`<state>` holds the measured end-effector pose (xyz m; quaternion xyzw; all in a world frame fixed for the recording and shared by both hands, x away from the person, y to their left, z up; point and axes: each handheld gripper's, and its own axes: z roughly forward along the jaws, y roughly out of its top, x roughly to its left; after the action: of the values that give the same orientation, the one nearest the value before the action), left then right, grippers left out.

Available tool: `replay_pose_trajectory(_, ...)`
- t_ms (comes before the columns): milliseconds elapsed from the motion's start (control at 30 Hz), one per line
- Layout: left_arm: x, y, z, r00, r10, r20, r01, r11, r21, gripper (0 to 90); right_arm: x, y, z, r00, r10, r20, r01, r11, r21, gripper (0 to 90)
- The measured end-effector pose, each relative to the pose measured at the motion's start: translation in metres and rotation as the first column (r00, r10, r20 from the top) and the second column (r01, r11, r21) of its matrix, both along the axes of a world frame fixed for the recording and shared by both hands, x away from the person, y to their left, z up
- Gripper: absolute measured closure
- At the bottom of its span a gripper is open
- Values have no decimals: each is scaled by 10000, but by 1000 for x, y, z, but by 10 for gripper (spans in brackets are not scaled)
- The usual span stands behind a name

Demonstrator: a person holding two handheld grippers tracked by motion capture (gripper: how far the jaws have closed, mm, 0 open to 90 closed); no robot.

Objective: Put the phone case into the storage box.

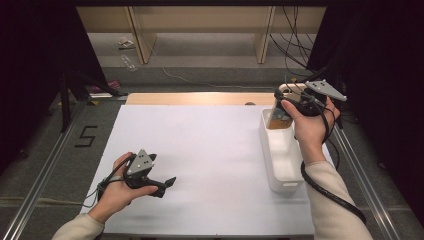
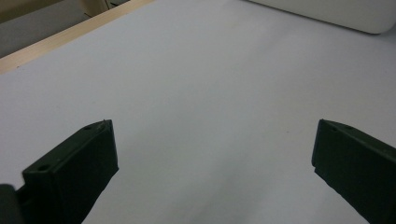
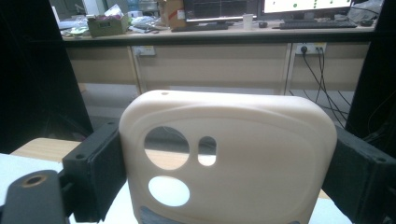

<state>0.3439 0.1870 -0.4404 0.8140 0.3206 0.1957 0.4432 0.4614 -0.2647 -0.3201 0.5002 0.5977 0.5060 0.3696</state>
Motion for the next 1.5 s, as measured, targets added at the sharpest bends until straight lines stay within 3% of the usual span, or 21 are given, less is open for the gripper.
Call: replay_pose_trajectory(1500,0,0,0,10000,-3,-12,3,10000,-46,0,24,2,-4,9991,-244,-348,237,9995,-204,120)
